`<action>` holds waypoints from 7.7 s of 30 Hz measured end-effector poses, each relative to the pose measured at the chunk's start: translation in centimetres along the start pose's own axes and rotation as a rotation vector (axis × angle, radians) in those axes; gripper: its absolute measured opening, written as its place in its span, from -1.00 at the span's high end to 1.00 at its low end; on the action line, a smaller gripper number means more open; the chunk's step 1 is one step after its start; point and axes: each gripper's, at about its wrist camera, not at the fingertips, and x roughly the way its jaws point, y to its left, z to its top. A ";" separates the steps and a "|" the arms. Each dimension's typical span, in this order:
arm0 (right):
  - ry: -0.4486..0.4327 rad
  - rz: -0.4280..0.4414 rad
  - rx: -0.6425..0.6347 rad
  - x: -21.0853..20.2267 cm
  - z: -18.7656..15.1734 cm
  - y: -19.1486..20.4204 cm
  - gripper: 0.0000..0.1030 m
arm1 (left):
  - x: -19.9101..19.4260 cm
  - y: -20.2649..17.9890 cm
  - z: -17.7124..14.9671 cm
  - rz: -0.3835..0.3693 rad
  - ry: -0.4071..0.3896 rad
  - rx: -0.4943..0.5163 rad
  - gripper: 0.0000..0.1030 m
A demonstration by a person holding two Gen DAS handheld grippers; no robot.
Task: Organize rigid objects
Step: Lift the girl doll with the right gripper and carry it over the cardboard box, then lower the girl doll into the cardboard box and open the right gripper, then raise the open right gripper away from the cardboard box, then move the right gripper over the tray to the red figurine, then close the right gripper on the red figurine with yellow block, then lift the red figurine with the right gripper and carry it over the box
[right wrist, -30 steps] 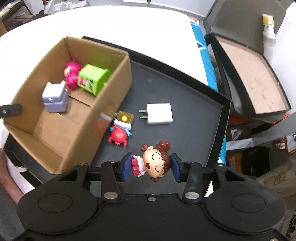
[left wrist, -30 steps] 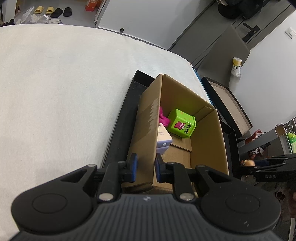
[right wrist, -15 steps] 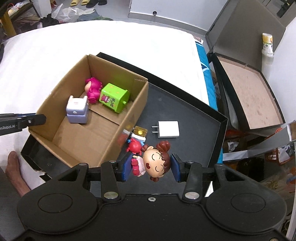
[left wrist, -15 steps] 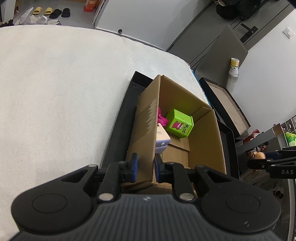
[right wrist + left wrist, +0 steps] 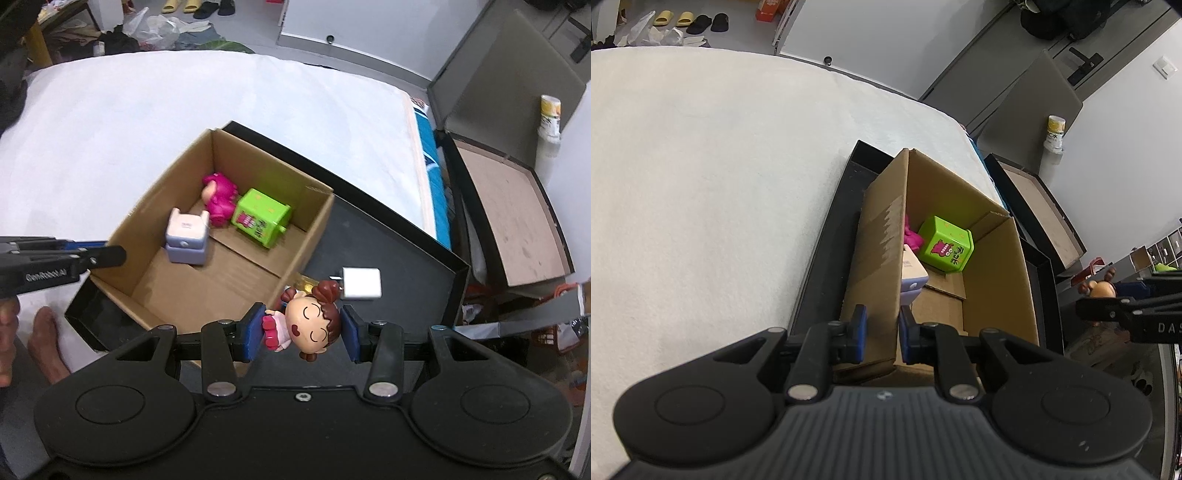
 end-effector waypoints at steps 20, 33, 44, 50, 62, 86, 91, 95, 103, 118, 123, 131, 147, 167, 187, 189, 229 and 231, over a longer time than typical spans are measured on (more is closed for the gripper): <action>0.005 0.031 -0.058 2.0 3.2 4.9 0.16 | 0.8 0.0 -0.1 0.005 0.021 0.012 0.67; 0.013 0.021 -0.020 5.1 4.0 5.6 0.15 | 1.0 0.3 -0.1 -0.004 0.025 0.003 0.67; -0.033 0.016 -0.024 4.5 4.4 6.0 -0.08 | 0.7 0.5 -0.1 -0.012 0.024 -0.005 0.66; -0.046 0.032 -0.021 2.9 3.9 5.5 -0.27 | 0.6 0.4 -0.1 -0.008 0.022 0.000 0.66; -0.095 -0.004 -0.016 -0.6 2.3 3.4 -0.59 | 0.5 0.2 -0.1 -0.004 0.019 -0.001 0.66; -0.093 -0.020 0.091 -0.1 -0.8 -2.3 -0.97 | 0.6 0.1 -0.2 0.004 0.016 -0.001 0.67; -0.090 -0.016 0.138 0.7 -1.3 -3.8 -0.92 | 0.4 0.3 -0.1 0.039 -0.008 -0.008 0.68; -0.050 -0.005 0.192 2.3 -1.7 -4.8 -0.68 | 0.2 0.7 0.2 0.045 -0.021 -0.037 0.68; 0.003 0.066 0.304 5.5 -2.7 -6.1 -0.19 | -0.1 1.0 0.2 0.055 -0.030 -0.053 0.68; 0.057 0.138 0.395 11.3 -3.2 -6.7 0.09 | -0.2 1.0 0.1 0.054 -0.033 -0.072 0.68; 0.069 0.155 0.412 12.9 -3.0 -6.6 0.12 | -0.2 1.2 0.0 0.051 -0.033 -0.077 0.67; 0.088 0.216 0.488 15.1 -3.4 -7.3 0.19 | -0.2 1.2 0.1 0.050 -0.032 -0.072 0.67; 0.120 0.220 0.476 14.9 -4.5 -7.6 0.36 | -0.2 0.9 0.0 0.053 -0.030 -0.066 0.67; 0.113 0.090 0.384 8.7 -3.8 -7.4 0.37 | 0.0 0.7 0.0 0.055 -0.027 -0.054 0.67; 0.038 0.037 0.306 3.4 -1.1 -5.9 0.37 | 0.1 0.6 -0.1 0.041 -0.014 -0.037 0.67; 0.035 0.031 0.297 3.1 -0.8 -5.8 0.37 | 0.2 0.5 0.0 0.039 -0.012 -0.035 0.67; 0.090 0.006 0.069 6.1 4.1 3.1 0.37 | 0.0 1.2 0.0 -0.009 0.002 -0.037 0.66; 0.093 0.004 0.078 6.6 4.2 3.1 0.37 | 0.0 1.2 0.0 -0.009 0.002 -0.035 0.66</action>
